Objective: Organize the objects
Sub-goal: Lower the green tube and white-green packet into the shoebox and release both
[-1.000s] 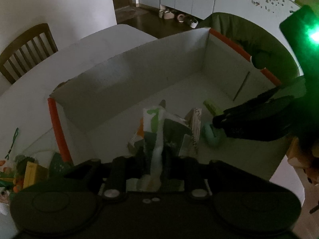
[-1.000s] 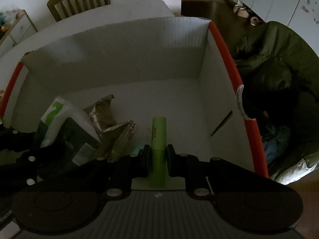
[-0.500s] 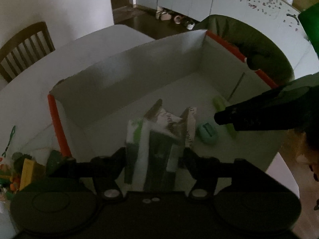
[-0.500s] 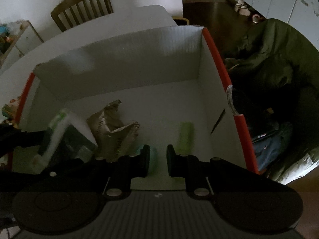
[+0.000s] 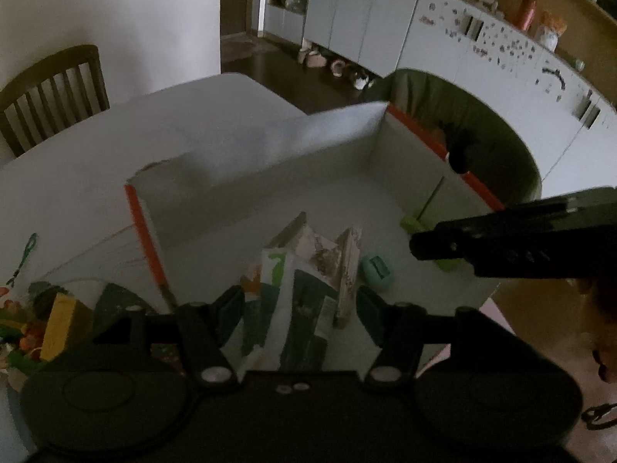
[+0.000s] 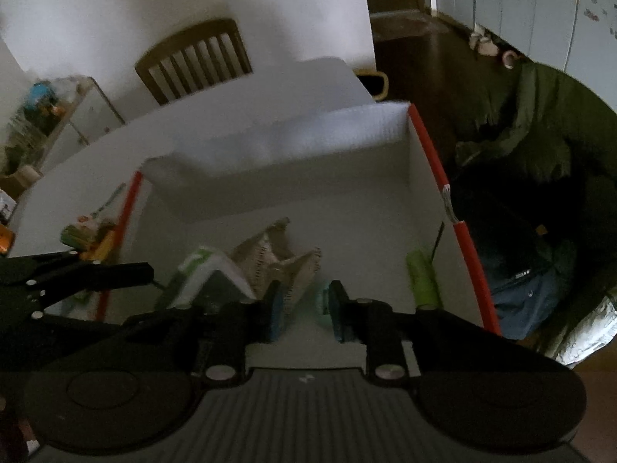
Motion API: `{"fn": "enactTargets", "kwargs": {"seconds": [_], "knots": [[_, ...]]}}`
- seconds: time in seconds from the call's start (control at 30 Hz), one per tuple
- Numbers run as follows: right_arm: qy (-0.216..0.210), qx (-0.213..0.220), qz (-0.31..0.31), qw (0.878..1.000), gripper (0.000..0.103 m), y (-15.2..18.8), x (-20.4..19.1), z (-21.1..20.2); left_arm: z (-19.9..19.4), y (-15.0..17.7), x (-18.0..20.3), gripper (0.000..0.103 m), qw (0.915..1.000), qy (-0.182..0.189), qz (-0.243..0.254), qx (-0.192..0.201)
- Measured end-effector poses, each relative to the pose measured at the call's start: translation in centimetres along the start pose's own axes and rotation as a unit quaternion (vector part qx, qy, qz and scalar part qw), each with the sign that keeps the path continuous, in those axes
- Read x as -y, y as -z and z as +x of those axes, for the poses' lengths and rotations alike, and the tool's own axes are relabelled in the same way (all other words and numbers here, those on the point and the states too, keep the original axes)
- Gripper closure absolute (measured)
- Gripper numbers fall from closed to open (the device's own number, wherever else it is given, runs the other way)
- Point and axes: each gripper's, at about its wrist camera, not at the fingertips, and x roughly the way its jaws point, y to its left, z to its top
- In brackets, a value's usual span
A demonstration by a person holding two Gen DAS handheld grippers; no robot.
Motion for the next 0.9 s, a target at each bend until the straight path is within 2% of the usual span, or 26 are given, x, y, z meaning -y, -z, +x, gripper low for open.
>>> {"fn": "enactTargets", "kwargs": {"seconds": [0.17,0.33,0.4,0.47,0.63,0.83,0.9], "knots": [[-0.004,0.022,-0.005,1.0,0.073,0.9,-1.5,-2.3,-2.0,0.4,-0.9,0.039,0.9998,0.006,-0.006,0.016],[-0.008,0.037,-0.001,0.999,0.072,1.8,-3.3,-3.9,-4.1,0.8,-2.0,0.039,0.9994,0.013,-0.01,0.029],[-0.009,0.044,0.004,0.999,0.066,2.3,-3.9,-4.5,-5.0,1.0,-2.5,0.037,0.9991,0.017,-0.013,0.036],[-0.009,0.055,0.008,0.998,0.049,2.7,-4.6,-5.2,-6.1,1.5,-3.1,0.034,0.9988,0.019,-0.014,0.043],[-0.005,0.069,0.001,0.998,0.045,4.1,-6.7,-6.3,-7.9,2.5,-4.4,0.032,0.9981,0.022,-0.012,0.056],[-0.016,0.082,0.001,0.997,0.032,5.8,-9.5,-7.0,-9.9,4.0,-6.7,0.025,0.9973,0.011,-0.018,0.07],[-0.015,0.085,-0.009,0.996,0.031,6.4,-10.7,-7.1,-10.5,4.5,-7.6,0.023,0.9971,0.009,-0.023,0.072]]}}
